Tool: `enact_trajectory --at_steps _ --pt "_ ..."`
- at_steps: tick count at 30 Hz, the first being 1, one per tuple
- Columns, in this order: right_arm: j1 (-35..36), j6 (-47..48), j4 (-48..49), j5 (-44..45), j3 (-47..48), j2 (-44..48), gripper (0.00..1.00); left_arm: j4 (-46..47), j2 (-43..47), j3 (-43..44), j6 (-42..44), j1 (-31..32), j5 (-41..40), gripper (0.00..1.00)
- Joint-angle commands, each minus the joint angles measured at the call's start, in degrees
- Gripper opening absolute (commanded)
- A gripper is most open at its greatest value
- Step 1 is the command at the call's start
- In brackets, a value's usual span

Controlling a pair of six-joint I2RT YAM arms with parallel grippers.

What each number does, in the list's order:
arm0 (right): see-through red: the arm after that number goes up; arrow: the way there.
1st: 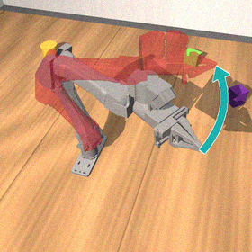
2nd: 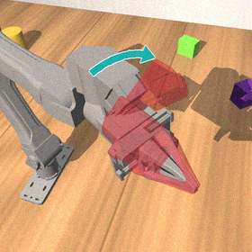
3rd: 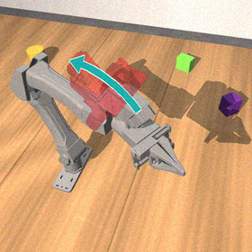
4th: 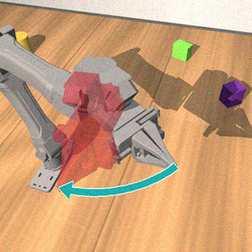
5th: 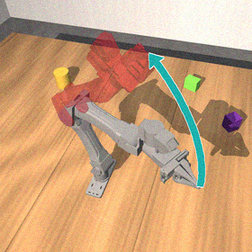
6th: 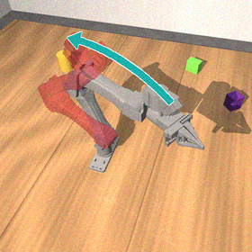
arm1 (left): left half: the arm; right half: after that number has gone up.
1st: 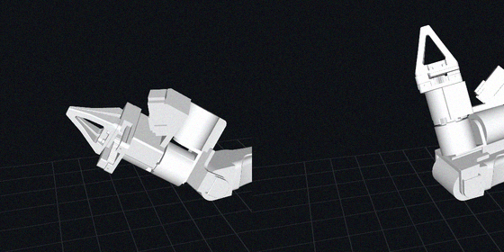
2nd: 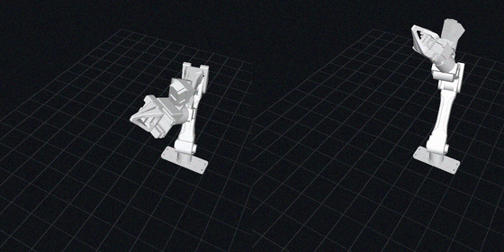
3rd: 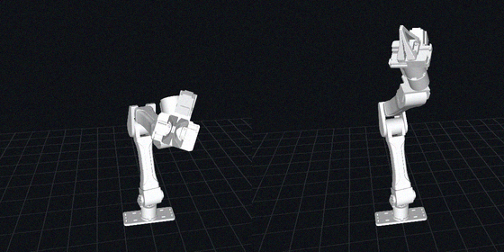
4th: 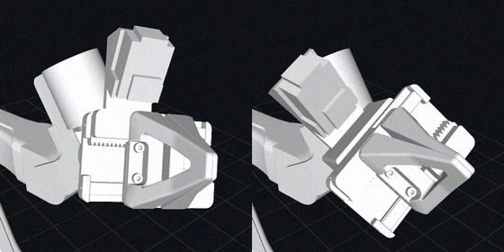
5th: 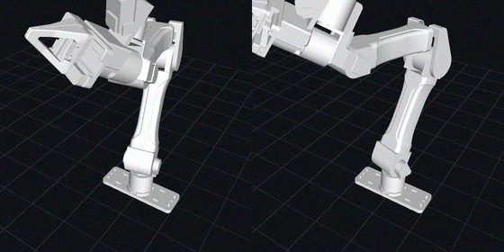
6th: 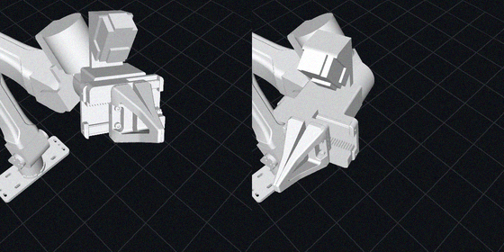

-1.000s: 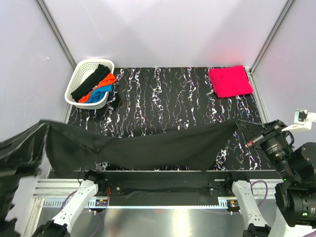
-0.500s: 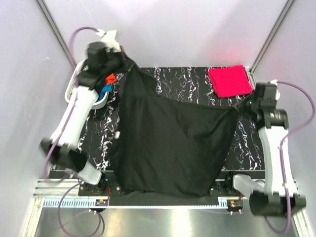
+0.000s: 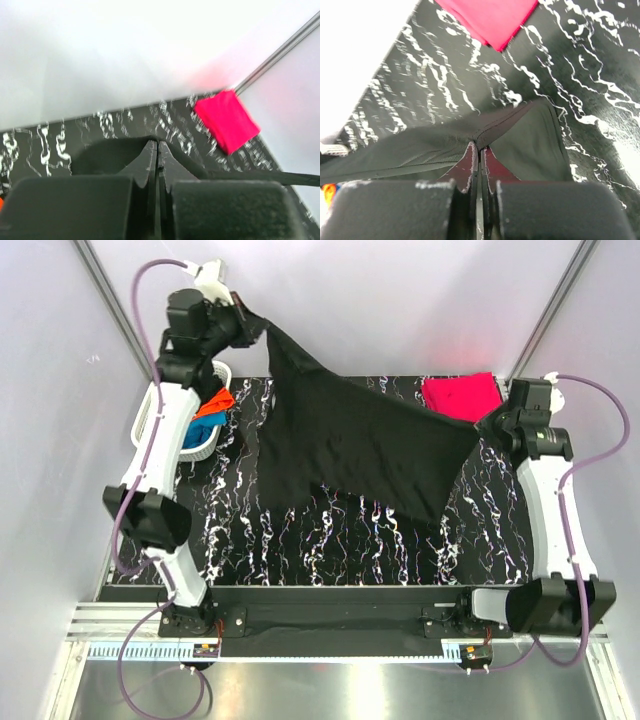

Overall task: Fold and stack the t-shirts
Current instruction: Flatten the tshirt out

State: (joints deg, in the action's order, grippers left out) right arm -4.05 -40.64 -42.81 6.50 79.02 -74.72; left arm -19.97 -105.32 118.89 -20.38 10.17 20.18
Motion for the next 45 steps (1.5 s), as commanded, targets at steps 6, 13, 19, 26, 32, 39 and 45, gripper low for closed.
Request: enact_trajectory --at_steps 6,13,19,26,32,39,45 --pt "0.3 1.8 -4.9 -2.4 6.1 15.0 0.00 6.1 22.7 -3.7 -1.2 -1.0 2.1 0.00" --pt "0.3 3.3 -14.8 -5.0 13.3 27.7 0.00 3.6 42.7 -11.3 0.3 0.0 -1.2 0.00" --pt "0.3 3.0 -20.7 -6.4 17.9 34.3 0.00 -0.8 52.8 -10.5 4.0 3.9 -7.2 0.00" --pt "0.3 2.0 -23.2 -5.8 20.2 33.1 0.00 -2.4 50.8 -8.1 4.8 5.3 -8.8 0.00" --pt "0.3 1.9 -19.0 -2.9 14.5 27.4 0.00 -2.4 40.4 -9.6 7.0 5.1 -7.4 0.00" --pt "0.2 2.1 -10.1 1.2 1.7 17.4 0.00 -1.9 24.8 -13.8 11.3 2.1 0.1 0.00" --pt "0.2 3.7 5.3 6.2 -11.2 7.2 0.00 10.7 12.8 -25.6 12.1 0.5 2.6 0.00"
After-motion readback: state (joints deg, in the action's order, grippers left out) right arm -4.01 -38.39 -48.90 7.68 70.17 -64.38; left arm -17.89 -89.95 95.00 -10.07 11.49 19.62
